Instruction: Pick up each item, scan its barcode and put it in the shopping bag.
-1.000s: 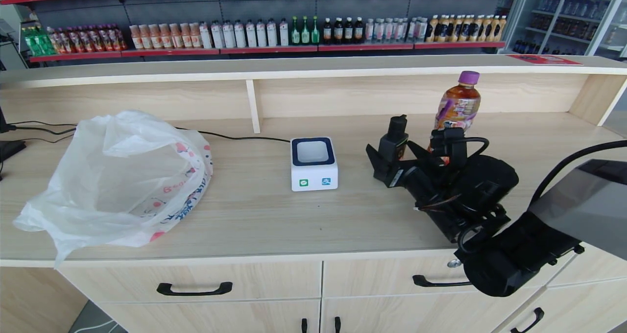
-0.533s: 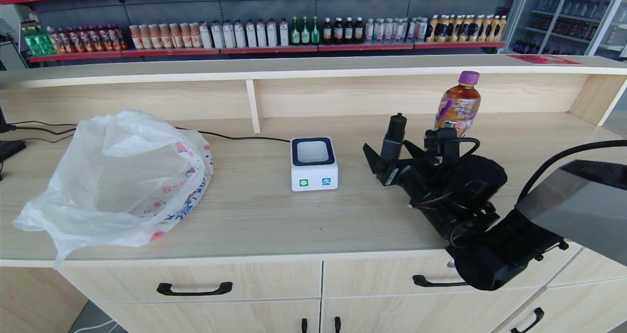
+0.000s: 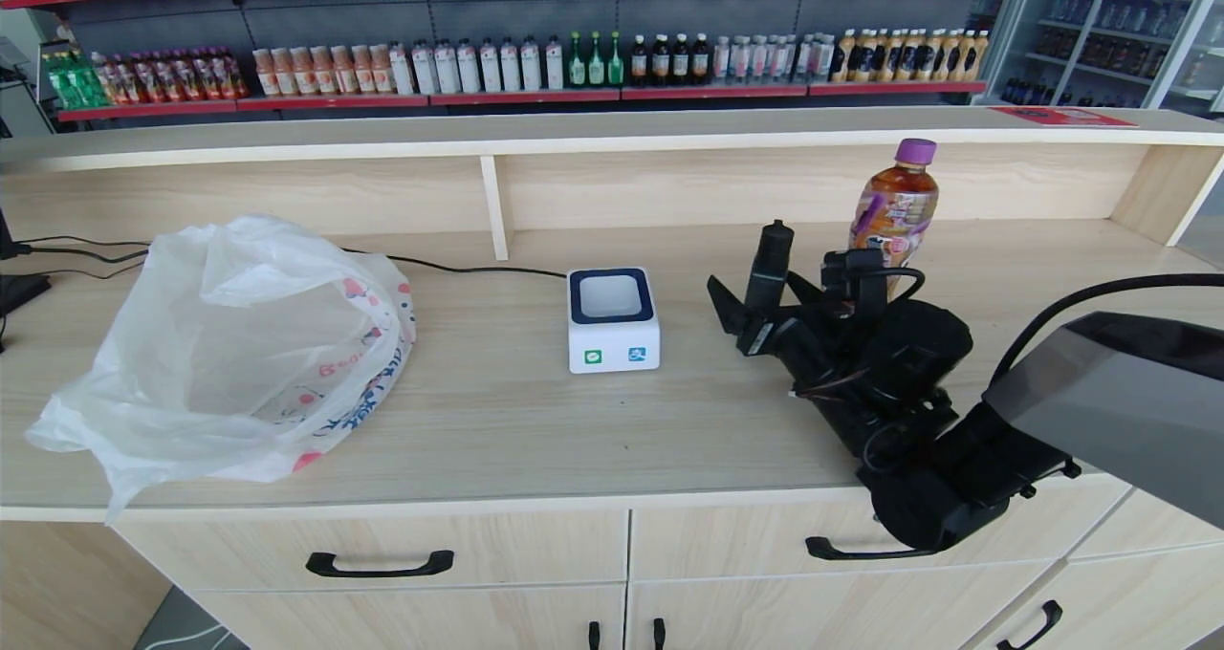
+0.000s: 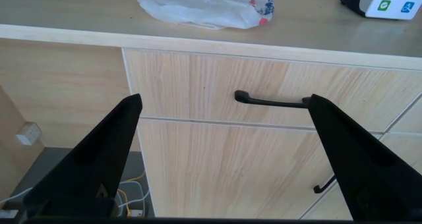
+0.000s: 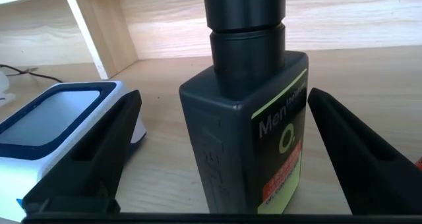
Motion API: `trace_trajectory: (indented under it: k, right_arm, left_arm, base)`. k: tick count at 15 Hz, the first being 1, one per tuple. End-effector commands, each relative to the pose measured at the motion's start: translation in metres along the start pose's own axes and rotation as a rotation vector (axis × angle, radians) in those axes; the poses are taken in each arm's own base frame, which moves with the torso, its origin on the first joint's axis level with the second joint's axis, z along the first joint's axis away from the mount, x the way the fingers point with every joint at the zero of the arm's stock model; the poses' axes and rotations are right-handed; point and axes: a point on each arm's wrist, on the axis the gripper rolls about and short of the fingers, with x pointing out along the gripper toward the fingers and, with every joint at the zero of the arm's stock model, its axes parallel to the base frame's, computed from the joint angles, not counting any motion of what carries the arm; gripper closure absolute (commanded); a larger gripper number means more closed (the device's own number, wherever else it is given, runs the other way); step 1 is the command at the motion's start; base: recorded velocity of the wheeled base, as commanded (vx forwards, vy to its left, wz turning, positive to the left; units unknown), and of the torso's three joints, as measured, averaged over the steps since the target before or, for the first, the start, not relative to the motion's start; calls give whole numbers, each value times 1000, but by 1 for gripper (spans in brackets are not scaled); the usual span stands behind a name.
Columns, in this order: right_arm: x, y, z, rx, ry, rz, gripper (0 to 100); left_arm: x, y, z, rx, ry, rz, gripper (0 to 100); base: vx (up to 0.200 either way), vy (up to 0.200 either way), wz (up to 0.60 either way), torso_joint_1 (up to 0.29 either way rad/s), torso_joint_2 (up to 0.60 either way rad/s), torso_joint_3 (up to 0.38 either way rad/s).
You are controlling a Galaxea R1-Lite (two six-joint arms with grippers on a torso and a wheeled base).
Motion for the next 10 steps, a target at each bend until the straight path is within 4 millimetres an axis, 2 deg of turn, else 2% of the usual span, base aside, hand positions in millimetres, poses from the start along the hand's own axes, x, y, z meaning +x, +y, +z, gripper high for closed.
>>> trace_trajectory:
  k: [1, 10]
  right_arm:
    - [1, 1, -1, 1, -3, 11, 0]
    - [0, 0, 7, -11, -17, 23, 0]
  left_arm:
    - [0, 0, 0, 0, 0, 1, 0]
    - [0, 0, 0, 0, 0, 2, 0]
  base:
    - [0, 0, 0, 0, 0, 0]
    - [0, 0, 0, 0, 0, 0]
